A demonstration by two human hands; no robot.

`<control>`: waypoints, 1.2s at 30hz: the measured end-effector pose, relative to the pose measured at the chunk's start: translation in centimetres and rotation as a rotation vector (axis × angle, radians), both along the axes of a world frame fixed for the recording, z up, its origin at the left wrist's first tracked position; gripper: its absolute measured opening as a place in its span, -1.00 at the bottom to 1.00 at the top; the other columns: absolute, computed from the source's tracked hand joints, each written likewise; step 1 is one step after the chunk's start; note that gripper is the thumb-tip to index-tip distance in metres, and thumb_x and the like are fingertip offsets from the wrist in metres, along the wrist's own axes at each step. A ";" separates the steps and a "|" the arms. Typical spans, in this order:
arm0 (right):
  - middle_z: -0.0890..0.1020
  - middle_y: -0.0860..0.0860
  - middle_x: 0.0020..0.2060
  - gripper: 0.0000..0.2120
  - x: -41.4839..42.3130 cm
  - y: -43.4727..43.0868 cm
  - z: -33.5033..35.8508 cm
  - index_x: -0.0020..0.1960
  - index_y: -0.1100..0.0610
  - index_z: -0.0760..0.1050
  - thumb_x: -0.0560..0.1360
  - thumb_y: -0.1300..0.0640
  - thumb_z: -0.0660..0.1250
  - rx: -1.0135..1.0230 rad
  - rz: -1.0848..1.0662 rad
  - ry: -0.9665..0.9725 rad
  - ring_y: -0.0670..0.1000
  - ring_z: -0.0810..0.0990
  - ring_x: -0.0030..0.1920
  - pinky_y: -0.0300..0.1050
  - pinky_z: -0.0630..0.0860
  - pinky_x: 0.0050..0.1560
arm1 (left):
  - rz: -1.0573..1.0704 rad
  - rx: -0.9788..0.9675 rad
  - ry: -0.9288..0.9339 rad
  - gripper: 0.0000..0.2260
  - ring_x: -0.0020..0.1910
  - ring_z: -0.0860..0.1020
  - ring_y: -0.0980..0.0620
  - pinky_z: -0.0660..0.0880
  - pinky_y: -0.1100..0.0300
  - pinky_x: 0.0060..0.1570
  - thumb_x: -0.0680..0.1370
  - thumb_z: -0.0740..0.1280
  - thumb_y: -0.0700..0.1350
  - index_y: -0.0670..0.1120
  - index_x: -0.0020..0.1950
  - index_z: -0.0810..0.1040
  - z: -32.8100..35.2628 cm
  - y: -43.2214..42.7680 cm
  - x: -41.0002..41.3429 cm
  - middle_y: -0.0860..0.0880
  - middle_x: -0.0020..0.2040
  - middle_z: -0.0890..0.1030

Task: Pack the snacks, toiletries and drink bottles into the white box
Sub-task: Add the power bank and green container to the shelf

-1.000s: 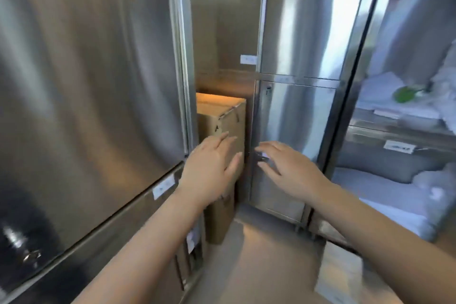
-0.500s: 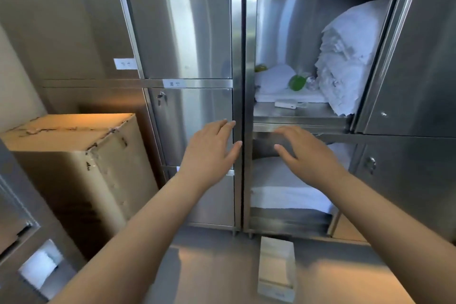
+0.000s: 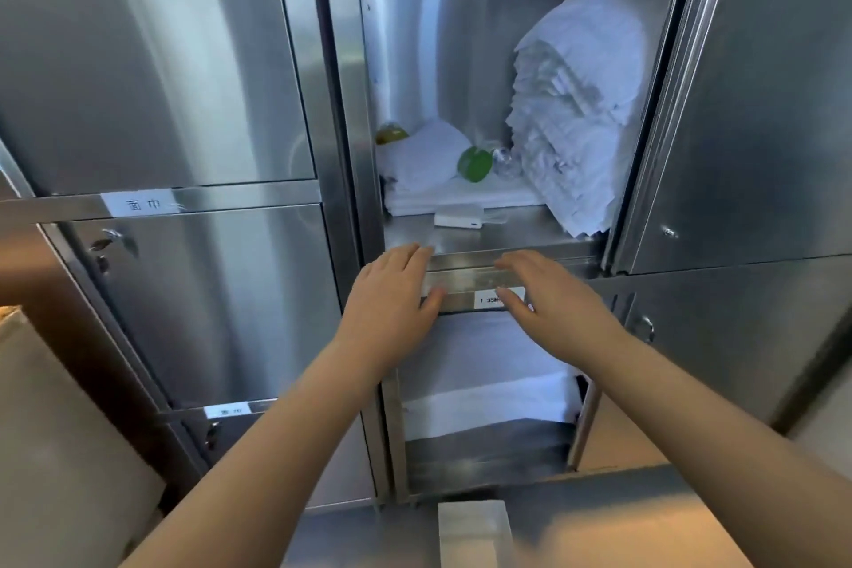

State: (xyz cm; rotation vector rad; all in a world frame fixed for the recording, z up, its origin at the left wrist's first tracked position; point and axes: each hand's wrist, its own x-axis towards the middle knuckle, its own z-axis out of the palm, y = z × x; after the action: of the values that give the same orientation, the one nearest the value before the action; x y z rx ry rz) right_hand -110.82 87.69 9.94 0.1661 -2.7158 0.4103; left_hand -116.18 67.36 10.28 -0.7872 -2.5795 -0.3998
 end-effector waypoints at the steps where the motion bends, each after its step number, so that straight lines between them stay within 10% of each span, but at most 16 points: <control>1: 0.39 -0.10 0.34 -0.64 -1.4 0.6 -0.5 0.38 0.01 0.31 0.61 -0.02 0.14 -0.001 -0.006 0.000 -0.07 0.47 0.13 -0.25 0.25 -0.04 | -0.012 -0.006 -0.010 -0.55 0.39 0.29 -0.04 0.22 0.08 0.35 0.59 0.17 0.02 -0.09 0.45 0.27 -0.5 0.9 -1.7 -0.05 0.42 0.34; 20: 0.39 0.04 0.34 -0.60 -24.8 19.4 -5.9 0.40 0.12 0.31 0.60 0.00 0.15 0.059 0.082 -0.197 0.10 0.42 0.28 0.03 0.39 0.23 | 0.111 -0.066 -0.124 -0.51 0.45 0.16 -0.05 0.04 0.11 0.38 0.59 0.15 0.03 -0.10 0.49 0.19 -8.2 18.6 -23.4 -0.10 0.49 0.23; 31: 0.45 0.04 0.27 -0.61 -36.9 19.2 -7.5 0.36 0.08 0.34 0.57 0.00 0.22 0.001 0.172 -0.143 0.09 0.47 0.18 -0.19 0.30 -0.01 | 0.197 -0.173 -0.130 -0.39 0.52 -0.11 -0.06 -0.11 0.07 0.45 0.60 0.07 0.15 -0.10 0.54 -0.03 -10.4 18.6 -34.2 -0.10 0.55 -0.01; 36: 0.43 0.05 0.29 -0.53 -41.7 17.0 -9.2 0.35 0.11 0.35 0.52 -0.07 0.29 -0.057 0.144 -0.140 0.09 0.44 0.23 -0.04 0.39 0.23 | 0.143 -0.167 -0.237 -0.19 0.52 -0.19 -0.05 -0.21 0.08 0.45 0.51 0.20 0.25 -0.15 0.54 -0.11 -11.8 18.1 -39.6 -0.10 0.55 -0.11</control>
State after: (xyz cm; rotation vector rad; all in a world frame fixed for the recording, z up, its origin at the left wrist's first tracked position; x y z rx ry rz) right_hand -152.48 104.71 0.75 0.3307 -2.8352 0.5595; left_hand -155.81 85.46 -1.49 -0.6373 -2.9001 -0.2487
